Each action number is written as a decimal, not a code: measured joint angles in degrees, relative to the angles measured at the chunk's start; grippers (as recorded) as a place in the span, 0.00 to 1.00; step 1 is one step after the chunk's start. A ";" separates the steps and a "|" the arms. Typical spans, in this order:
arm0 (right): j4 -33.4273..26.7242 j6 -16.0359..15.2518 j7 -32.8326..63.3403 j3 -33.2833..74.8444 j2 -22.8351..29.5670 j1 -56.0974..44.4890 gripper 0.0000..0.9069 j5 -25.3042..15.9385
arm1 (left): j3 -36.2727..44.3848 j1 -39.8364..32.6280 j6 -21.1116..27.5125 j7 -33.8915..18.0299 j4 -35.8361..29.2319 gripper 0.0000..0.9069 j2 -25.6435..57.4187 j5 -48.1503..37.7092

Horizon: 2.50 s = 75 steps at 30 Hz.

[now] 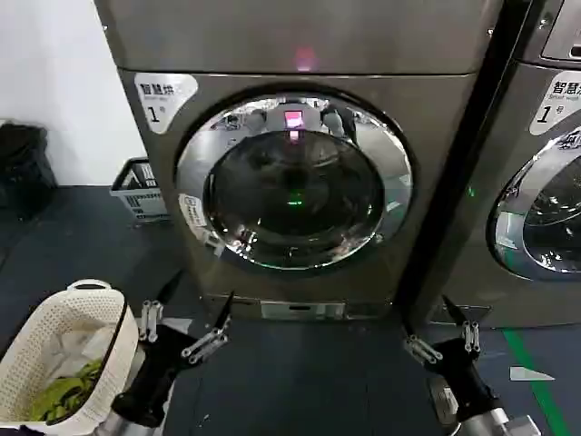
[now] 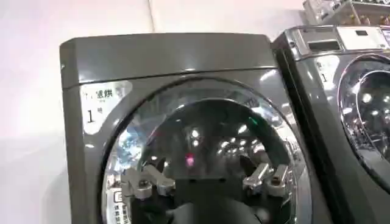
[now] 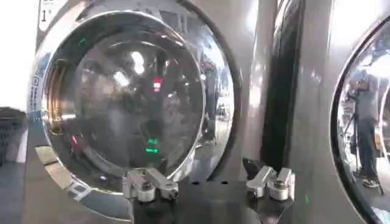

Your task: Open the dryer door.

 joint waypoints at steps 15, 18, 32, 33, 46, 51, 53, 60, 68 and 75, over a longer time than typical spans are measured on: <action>-2.63 -4.64 -2.57 -4.08 -8.05 9.24 1.00 5.98 | 0.18 0.21 0.06 0.08 -0.37 1.00 -0.06 0.12; -3.49 -5.69 -2.87 -5.71 -10.21 12.62 1.00 8.28 | 0.37 0.27 0.07 0.10 -0.49 1.00 -0.15 0.33; -8.48 -8.09 -4.03 -18.25 -18.30 30.57 1.00 14.68 | 0.71 0.21 0.13 0.18 -0.56 1.00 -0.38 0.72; -8.90 -8.29 -4.03 -19.41 -18.69 32.09 1.00 15.24 | 0.71 0.21 0.13 0.19 -0.56 1.00 -0.40 0.73; -13.88 -9.25 -4.03 -33.69 -18.93 50.29 1.00 17.34 | 0.66 0.27 0.12 0.20 -0.59 1.00 -0.76 1.16; -15.82 -9.25 -4.02 -38.65 -18.38 55.62 1.00 17.89 | 0.67 0.29 0.12 0.23 -0.53 1.00 -0.83 1.28; -16.51 -9.35 -3.86 -40.61 -17.96 57.69 1.00 18.03 | 0.67 0.35 0.12 0.23 -0.50 1.00 -0.83 1.29; -19.01 -9.90 -3.24 -46.24 -15.34 63.66 1.00 18.20 | 1.01 0.12 0.17 0.27 -0.41 1.00 -0.97 1.78; -21.86 -10.00 -3.09 -50.03 -13.59 68.00 1.00 18.71 | 0.98 0.17 0.16 0.30 -0.14 1.00 -1.07 1.88; -24.12 -10.27 -2.36 -52.98 -11.78 70.78 1.00 19.12 | 1.00 -0.07 0.16 0.31 -0.05 1.00 -1.26 1.97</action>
